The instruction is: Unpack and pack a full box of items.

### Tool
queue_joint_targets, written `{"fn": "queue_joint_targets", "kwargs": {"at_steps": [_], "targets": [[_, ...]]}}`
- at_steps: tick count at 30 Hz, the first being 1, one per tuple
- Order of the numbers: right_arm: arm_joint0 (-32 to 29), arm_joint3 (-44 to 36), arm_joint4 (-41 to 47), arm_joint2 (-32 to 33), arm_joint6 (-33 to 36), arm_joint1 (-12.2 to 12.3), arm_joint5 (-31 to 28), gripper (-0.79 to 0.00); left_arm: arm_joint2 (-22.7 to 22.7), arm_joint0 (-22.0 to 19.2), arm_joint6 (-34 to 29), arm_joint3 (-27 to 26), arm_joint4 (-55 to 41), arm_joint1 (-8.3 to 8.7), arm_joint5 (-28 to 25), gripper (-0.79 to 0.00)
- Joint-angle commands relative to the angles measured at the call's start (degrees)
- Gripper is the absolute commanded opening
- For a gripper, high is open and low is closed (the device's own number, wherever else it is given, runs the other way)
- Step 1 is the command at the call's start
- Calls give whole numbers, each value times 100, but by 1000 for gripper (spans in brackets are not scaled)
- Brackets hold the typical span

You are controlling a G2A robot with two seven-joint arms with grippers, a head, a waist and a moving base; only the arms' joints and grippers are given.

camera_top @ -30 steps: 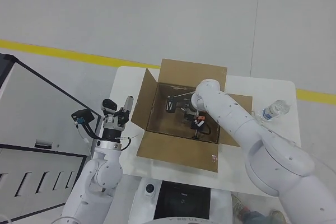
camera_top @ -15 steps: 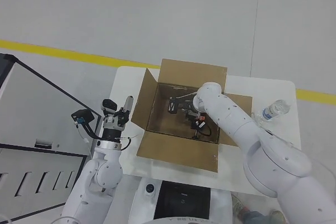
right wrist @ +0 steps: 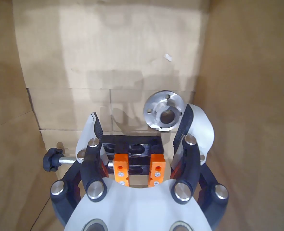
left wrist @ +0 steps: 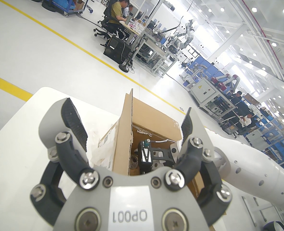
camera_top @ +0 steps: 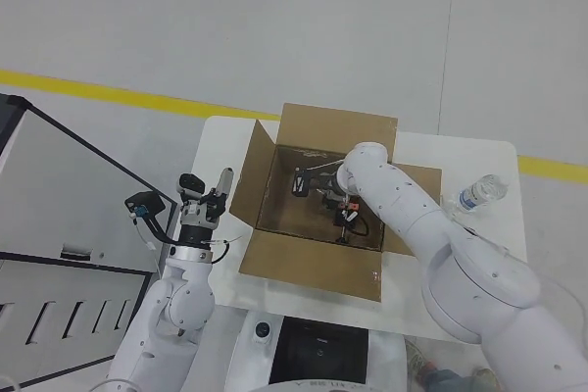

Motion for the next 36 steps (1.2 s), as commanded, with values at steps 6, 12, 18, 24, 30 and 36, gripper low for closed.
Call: {"fn": "queue_joint_targets", "kwargs": {"at_steps": [6,12,18,24,30,36], "targets": [[-78,123,-190,-57,-112,-72,130,-175,0,0,0,0,0,0,0,0],[-112,239,-200,-65,-113,-166,-44,-179,0,0,0,0,0,0,0,0],[-66,286,-237,-64,-248,-222,-237,-332,0,0,0,0,0,0,0,0],[-35,383,-245,-47,-280,-263,-350,-376,0,0,0,0,0,0,0,0],[11,485,-248,-20,-342,-279,-428,-268,0,0,0,0,0,0,0,0],[-13,520,-264,-13,-231,-312,-416,-296,0,0,0,0,0,0,0,0]]}}
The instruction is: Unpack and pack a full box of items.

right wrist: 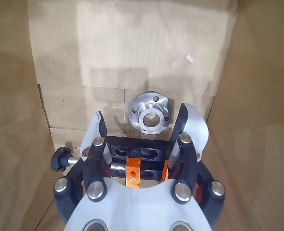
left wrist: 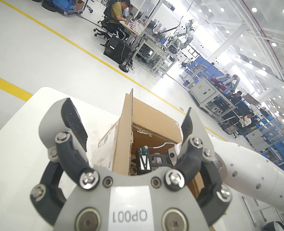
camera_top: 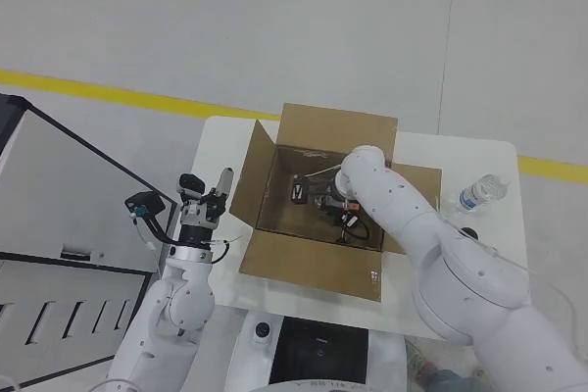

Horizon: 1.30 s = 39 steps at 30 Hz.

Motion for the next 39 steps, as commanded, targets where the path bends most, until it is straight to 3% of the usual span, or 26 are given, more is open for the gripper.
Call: {"fn": "queue_joint_targets", "kwargs": {"at_steps": [1,3,15,18,19,20,39], "targets": [[-14,-3,-3,1,36,-13,4,-317,0,0,0,0,0,0,0,0],[-30,-9,-1,4,60,-27,5,-397,0,0,0,0,0,0,0,0],[-57,28,-42,12,179,-104,25,-533,0,0,0,0,0,0,0,0],[-56,46,-54,16,195,-116,34,-659,0,0,0,0,0,0,0,0],[-56,56,-57,18,187,-118,40,-760,0,0,0,0,0,0,0,0],[-58,64,-64,18,189,-121,47,-785,0,0,0,0,0,0,0,0],[5,67,-118,71,91,-122,52,-785,0,0,0,0,0,0,0,0]]}}
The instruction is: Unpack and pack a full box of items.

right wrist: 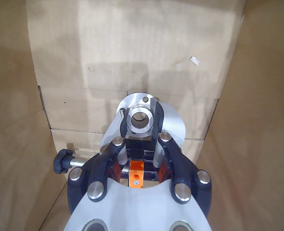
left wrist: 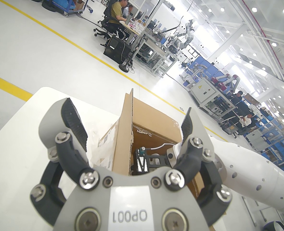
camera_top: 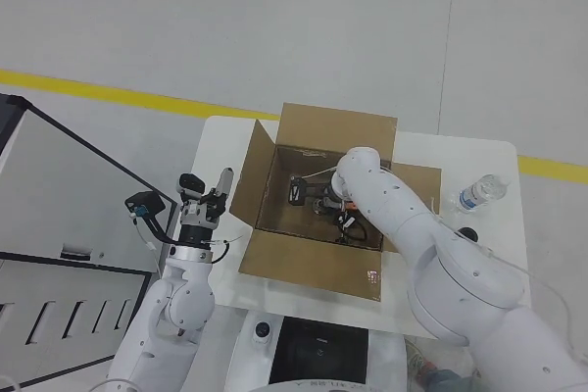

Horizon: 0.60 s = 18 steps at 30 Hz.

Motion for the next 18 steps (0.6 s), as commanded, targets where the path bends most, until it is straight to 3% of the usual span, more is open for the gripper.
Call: {"fn": "queue_joint_targets", "kwargs": {"at_steps": [1,7,8,10,12,18], "targets": [[8,-2,-5,6,6,0,2,-785,0,0,0,0,0,0,0,0],[-23,5,42,36,133,-16,-58,-785,0,0,0,0,0,0,0,0],[-21,10,42,38,163,-20,-56,-696,0,0,0,0,0,0,0,0],[-36,-10,57,46,196,-32,-64,-428,0,0,0,0,0,0,0,0],[-50,-30,64,51,230,-46,-37,-397,0,0,0,0,0,0,0,0],[-51,-11,103,84,245,-67,-20,-400,0,0,0,0,0,0,0,0]]}}
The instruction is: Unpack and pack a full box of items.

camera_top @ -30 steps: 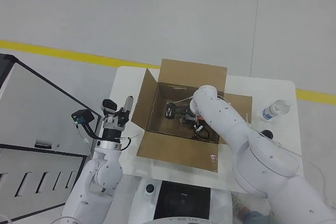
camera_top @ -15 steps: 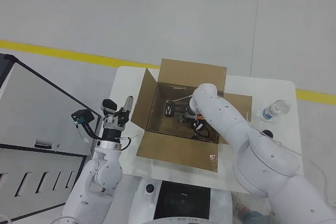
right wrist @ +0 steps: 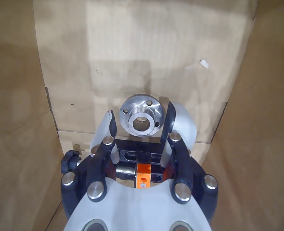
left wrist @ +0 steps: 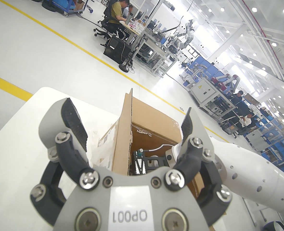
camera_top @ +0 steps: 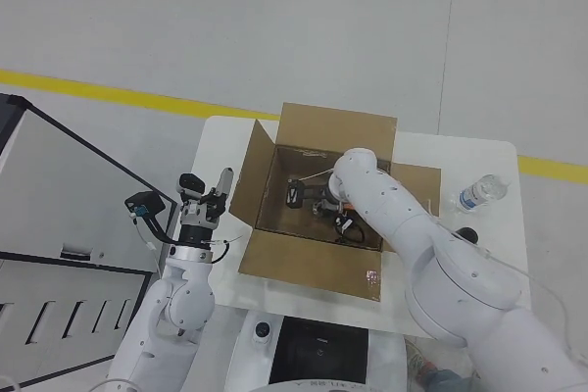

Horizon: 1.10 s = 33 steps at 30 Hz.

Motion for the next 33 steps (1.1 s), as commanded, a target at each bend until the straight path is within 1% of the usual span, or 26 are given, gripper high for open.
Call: {"fn": "queue_joint_targets", "kwargs": {"at_steps": [1,6,14,16,17,18,20,21,33], "targets": [[-2,4,-1,4,3,-5,6,-406,0,0,0,0,0,0,0,0],[-4,29,6,21,-3,-14,19,-437,0,0,0,0,0,0,0,0],[-42,35,-4,34,10,-31,30,-443,0,0,0,0,0,0,0,0],[-59,18,-24,28,13,-39,46,-462,0,0,0,0,0,0,0,0],[-65,15,-26,29,13,-43,51,-493,0,0,0,0,0,0,0,0],[-68,16,-29,29,21,-46,60,-557,0,0,0,0,0,0,0,0],[-72,15,-36,31,35,-54,79,-736,0,0,0,0,0,0,0,0],[-74,17,-35,33,41,-57,83,-785,0,0,0,0,0,0,0,0],[-41,7,-82,53,35,-78,186,-785,0,0,0,0,0,0,0,0]]}}
